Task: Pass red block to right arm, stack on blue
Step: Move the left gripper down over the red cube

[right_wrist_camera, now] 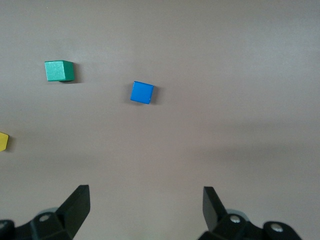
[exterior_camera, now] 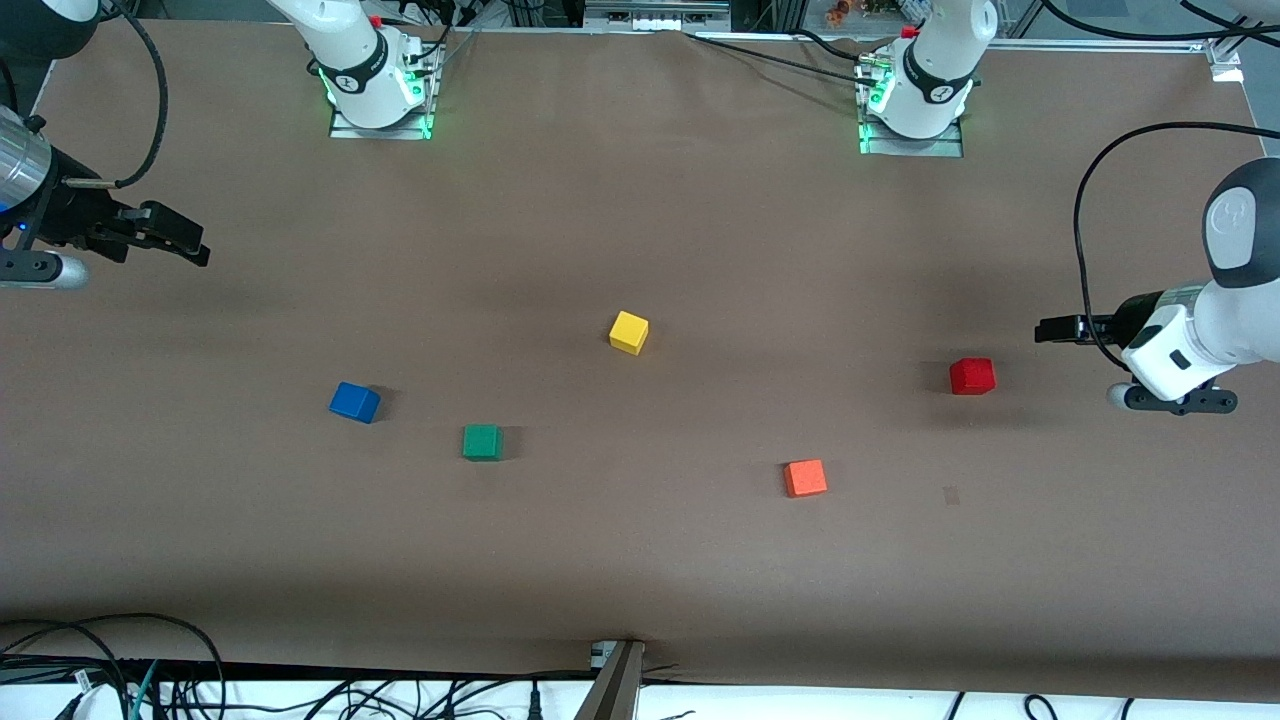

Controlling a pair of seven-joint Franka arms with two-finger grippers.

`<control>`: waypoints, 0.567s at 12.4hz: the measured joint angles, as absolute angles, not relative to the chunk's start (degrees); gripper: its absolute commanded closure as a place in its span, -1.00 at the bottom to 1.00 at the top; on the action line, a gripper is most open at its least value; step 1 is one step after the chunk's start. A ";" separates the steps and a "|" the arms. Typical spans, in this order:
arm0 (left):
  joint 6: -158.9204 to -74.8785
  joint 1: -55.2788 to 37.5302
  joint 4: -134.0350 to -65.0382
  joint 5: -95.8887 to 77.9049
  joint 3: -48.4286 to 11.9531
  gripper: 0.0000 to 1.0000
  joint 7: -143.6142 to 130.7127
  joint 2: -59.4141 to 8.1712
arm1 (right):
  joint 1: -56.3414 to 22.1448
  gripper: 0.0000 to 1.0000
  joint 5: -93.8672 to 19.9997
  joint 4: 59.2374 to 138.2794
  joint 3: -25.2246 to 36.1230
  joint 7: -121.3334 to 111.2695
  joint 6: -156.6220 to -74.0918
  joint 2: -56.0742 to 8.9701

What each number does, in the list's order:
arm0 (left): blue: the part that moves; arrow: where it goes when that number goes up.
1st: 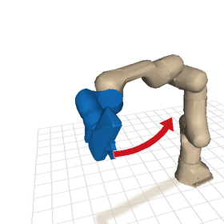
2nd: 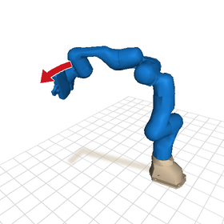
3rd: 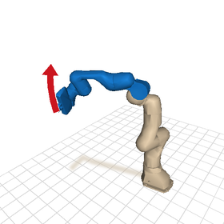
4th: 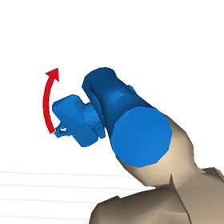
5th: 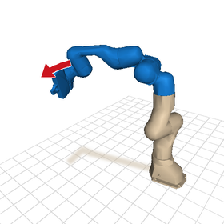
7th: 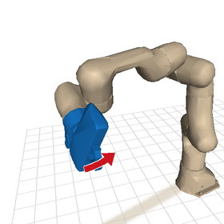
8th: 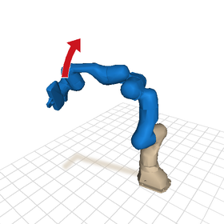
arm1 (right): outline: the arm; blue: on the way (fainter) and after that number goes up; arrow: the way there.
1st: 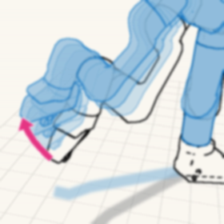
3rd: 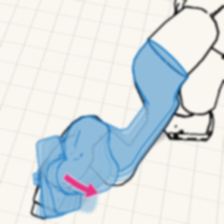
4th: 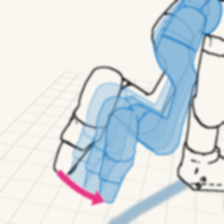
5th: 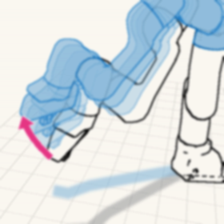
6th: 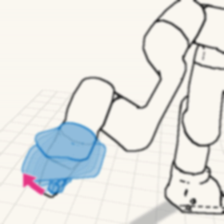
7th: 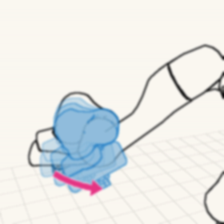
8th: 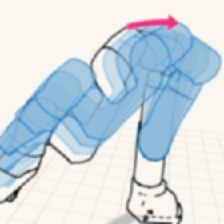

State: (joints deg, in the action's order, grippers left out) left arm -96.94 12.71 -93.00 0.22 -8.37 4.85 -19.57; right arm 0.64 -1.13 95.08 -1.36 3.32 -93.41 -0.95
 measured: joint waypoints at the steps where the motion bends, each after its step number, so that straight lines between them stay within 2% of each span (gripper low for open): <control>1: -99.33 12.70 -93.15 0.78 -8.39 -1.00 4.93 -20.94 | 0.64 -1.00 -1.13 95.08 -1.36 3.32 -93.41 -0.95; 5: -111.18 12.70 -93.77 3.63 -8.46 -1.00 6.17 -30.69 | 0.65 -1.00 -1.13 95.10 -1.36 3.32 -93.40 -1.01; 7: -115.55 12.65 -94.98 4.83 -8.52 -1.00 6.17 -33.42 | 0.65 -1.00 -1.13 95.10 -1.35 3.32 -93.40 -1.01</control>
State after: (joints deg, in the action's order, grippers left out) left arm -115.55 12.65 -94.98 4.83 -8.52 6.17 -33.42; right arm 0.65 -1.13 95.10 -1.35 3.32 -93.40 -1.01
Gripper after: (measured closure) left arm 0.000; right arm 0.000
